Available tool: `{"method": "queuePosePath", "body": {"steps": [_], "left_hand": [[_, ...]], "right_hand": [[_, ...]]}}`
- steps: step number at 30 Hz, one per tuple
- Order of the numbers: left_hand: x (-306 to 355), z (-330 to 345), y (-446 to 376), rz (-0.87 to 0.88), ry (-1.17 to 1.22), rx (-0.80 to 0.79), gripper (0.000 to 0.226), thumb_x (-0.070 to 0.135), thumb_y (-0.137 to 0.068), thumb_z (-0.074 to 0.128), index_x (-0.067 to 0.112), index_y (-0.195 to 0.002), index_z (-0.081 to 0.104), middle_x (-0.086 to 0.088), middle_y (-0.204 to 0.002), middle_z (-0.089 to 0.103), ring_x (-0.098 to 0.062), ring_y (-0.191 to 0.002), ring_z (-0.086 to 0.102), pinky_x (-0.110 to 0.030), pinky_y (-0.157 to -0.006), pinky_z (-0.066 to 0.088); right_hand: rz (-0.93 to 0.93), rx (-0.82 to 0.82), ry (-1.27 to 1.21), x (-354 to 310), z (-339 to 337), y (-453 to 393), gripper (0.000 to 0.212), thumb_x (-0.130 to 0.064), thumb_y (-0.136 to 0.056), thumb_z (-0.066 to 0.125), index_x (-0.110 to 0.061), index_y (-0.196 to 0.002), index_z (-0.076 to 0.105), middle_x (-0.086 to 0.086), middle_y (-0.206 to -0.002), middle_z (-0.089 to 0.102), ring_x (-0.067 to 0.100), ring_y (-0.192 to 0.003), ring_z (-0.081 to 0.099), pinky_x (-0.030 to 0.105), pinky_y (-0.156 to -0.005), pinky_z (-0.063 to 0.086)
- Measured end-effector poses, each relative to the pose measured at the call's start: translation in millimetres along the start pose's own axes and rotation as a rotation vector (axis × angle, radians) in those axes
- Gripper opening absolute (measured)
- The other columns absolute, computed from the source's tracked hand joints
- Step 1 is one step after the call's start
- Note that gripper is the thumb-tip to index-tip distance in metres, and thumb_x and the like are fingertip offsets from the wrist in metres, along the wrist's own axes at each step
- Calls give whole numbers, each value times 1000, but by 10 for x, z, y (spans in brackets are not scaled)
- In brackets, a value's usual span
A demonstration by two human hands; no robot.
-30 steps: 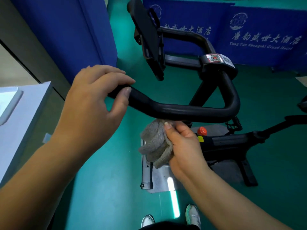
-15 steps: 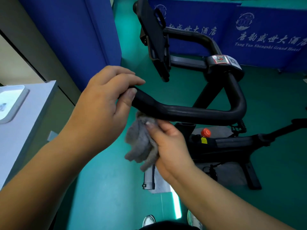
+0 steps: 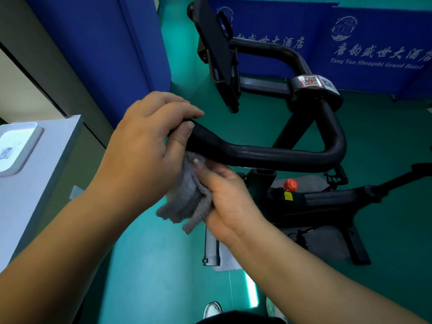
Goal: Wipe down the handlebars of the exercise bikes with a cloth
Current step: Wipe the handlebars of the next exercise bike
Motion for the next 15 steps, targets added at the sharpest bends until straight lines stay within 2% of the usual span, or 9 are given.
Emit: {"method": "queuePosePath", "body": {"steps": [4, 6, 8, 10, 12, 15], "left_hand": [[6, 4, 0, -14, -20, 10, 28, 22, -95, 44, 19, -113, 65, 3, -115, 59, -19, -108, 52, -29, -95, 38], [31, 7, 4, -31, -62, 41, 27, 22, -95, 45, 19, -111, 67, 2, -114, 60, -22, -108, 51, -26, -95, 33], [87, 3, 13, -34, -135, 110, 26, 20, -94, 47, 16, -107, 69, -1, -113, 62, -27, -109, 49, -27, -97, 29], [152, 14, 18, -25, -203, 177, 24, 17, -93, 49, 14, -102, 72, -3, -114, 63, -31, -112, 49, -35, -104, 28], [217, 64, 12, 3, -238, 201, 22, 15, -91, 52, 14, -97, 73, -3, -116, 63, -33, -113, 49, -52, -106, 29], [304, 187, -4, 41, -253, 170, 21, 15, -88, 55, 16, -93, 75, 0, -115, 65, -33, -115, 50, -57, -109, 22]], "right_hand": [[-17, 151, 140, -209, -463, 195, 14, -8, -94, 53, -9, -91, 66, 7, -73, 71, 19, -64, 69, 44, -78, 51], [-29, 210, 162, -360, -674, 297, 16, -8, -94, 52, -6, -102, 66, 10, -82, 73, 20, -70, 70, 41, -71, 56], [-90, 280, 143, -519, -867, 362, 24, -4, -91, 53, 1, -112, 63, 18, -100, 70, 25, -87, 68, 37, -79, 57], [-141, 325, 123, -631, -1010, 411, 23, -3, -89, 55, 3, -110, 64, 20, -104, 69, 27, -92, 67, 37, -83, 57], [-162, 358, 111, -712, -1122, 458, 18, -1, -90, 55, 0, -103, 66, 16, -97, 72, 24, -86, 70, 36, -80, 59], [-211, 432, 88, -858, -1270, 552, 16, -1, -90, 55, -2, -102, 66, 14, -93, 73, 22, -83, 71, 35, -78, 59]]}}
Point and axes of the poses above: each hand's wrist, its own y-axis away from the middle knuckle, its own z-axis out of the palm, x = y × z, the point moved 6 cm from there along -y, towards the middle knuckle
